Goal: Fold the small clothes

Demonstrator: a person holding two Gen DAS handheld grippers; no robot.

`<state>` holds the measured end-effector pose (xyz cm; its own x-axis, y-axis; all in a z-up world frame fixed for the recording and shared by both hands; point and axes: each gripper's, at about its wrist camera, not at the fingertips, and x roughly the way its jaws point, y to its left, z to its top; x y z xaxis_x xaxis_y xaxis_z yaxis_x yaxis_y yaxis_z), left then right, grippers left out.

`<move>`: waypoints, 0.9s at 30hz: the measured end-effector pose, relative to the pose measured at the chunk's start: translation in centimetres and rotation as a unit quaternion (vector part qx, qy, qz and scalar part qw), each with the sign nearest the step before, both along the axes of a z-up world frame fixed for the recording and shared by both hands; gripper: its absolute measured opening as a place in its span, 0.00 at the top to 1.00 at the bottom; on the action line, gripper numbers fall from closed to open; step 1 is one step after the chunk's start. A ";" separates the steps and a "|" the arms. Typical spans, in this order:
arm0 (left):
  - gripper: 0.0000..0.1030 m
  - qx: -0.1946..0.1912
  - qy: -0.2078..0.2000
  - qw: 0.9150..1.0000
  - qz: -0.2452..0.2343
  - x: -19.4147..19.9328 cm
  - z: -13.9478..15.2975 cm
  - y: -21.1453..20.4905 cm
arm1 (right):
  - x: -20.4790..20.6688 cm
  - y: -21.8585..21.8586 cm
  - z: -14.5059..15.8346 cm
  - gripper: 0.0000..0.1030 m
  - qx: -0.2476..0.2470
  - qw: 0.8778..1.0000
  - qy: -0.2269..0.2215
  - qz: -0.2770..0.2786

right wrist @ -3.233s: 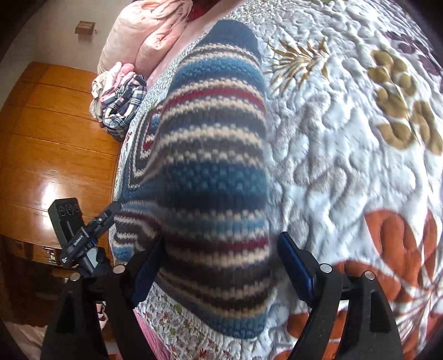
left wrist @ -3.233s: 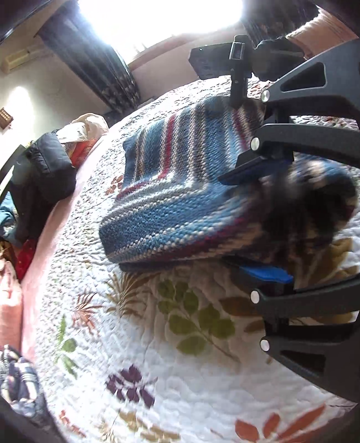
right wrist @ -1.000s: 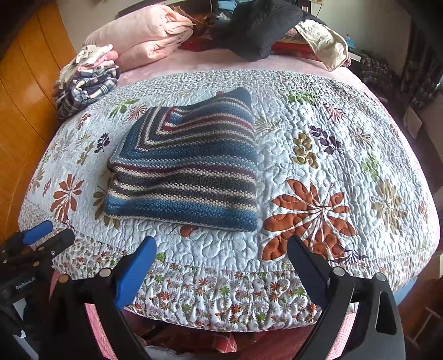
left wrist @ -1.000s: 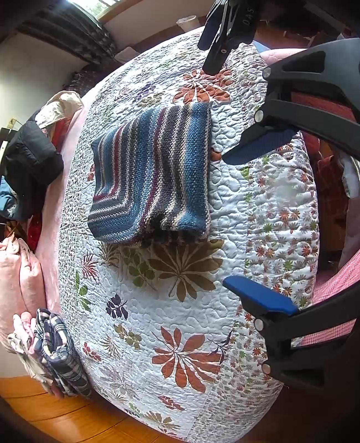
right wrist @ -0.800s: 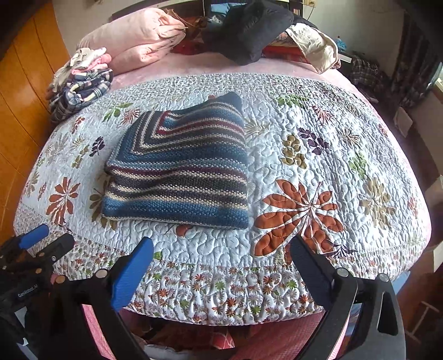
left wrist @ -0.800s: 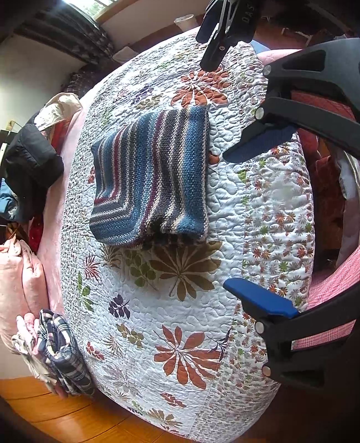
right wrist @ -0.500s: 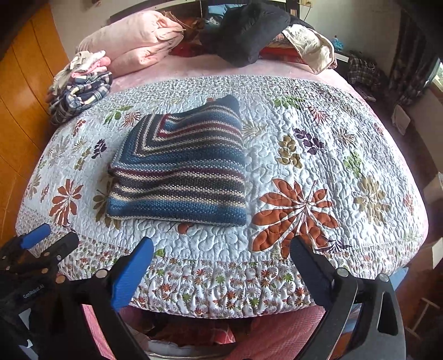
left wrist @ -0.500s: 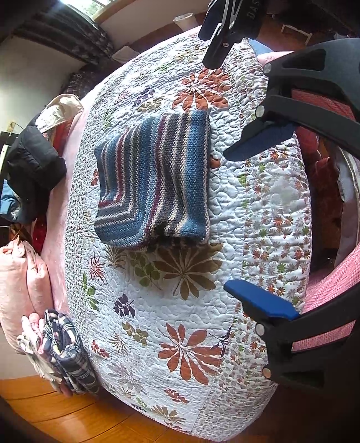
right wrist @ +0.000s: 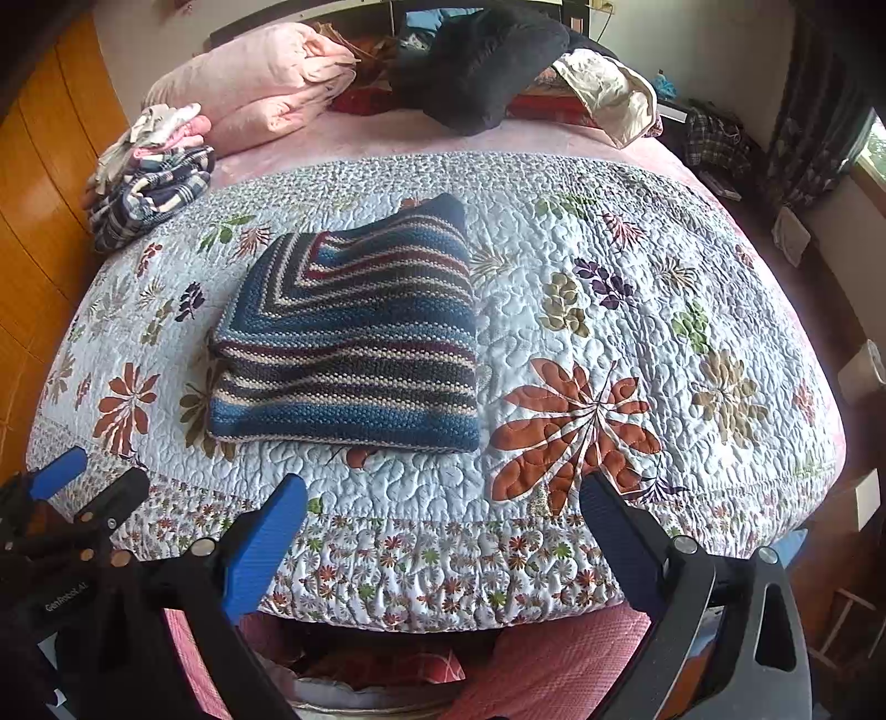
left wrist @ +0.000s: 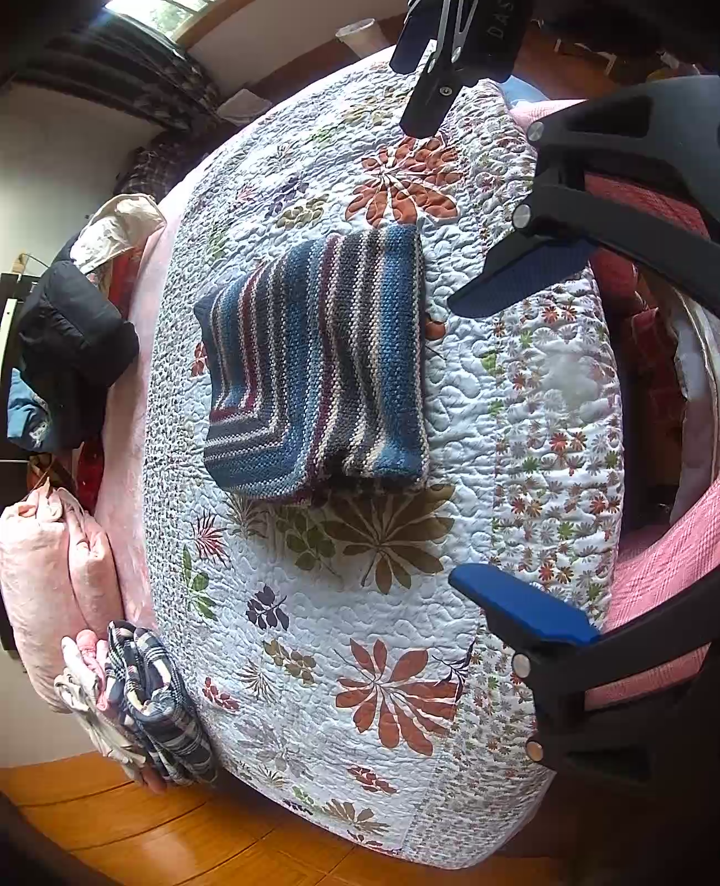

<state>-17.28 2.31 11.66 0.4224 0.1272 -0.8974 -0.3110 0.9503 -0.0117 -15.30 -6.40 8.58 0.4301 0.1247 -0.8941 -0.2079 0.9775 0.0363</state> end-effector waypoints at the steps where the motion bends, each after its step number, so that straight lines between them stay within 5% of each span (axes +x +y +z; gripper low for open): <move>1: 0.13 0.000 0.001 1.000 -0.001 0.0 -0.1 0.0 | 0.1 0.0 -0.1 0.04 -0.002 1.000 0.001 -0.001; 27: 0.13 0.012 0.019 1.000 -0.003 1.4 -1.4 -0.4 | 1.5 -0.9 -1.6 0.04 0.014 1.000 0.024 -0.009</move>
<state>-15.84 1.87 10.27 0.3890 0.1466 -0.9095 -0.3047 0.9522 0.0231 -13.79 -7.32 6.93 0.3898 0.1434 -0.9097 -0.1878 0.9794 0.0740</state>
